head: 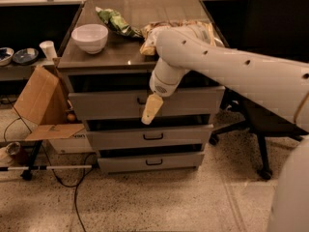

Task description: Open top drawer

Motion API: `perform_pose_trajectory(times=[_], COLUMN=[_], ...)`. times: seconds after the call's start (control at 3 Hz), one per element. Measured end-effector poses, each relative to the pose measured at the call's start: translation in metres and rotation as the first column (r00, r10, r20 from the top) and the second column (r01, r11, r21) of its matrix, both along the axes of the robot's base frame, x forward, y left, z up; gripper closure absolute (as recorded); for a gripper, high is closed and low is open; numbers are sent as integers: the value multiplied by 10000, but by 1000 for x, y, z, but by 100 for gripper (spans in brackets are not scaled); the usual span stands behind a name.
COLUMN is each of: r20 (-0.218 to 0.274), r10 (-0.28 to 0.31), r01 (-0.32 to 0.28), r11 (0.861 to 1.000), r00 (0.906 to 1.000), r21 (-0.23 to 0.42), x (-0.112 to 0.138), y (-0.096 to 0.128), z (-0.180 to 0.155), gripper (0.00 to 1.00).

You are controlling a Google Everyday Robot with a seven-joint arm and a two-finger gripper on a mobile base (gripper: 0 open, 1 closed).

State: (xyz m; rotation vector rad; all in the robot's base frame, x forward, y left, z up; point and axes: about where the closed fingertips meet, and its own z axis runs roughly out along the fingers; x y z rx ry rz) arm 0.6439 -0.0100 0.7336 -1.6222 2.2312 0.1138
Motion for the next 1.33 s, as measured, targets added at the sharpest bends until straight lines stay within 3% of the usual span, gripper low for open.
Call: perform_pose_trajectory(times=[1.0,1.33], r20=[-787,-1086], r10=[617,788], r01=[-612,-793], r11=[9981,9968], r00=[9950,9910], r21=[89,-4], x=[38,39], y=[38,41], z=[-57,-69], gripper=[3,26])
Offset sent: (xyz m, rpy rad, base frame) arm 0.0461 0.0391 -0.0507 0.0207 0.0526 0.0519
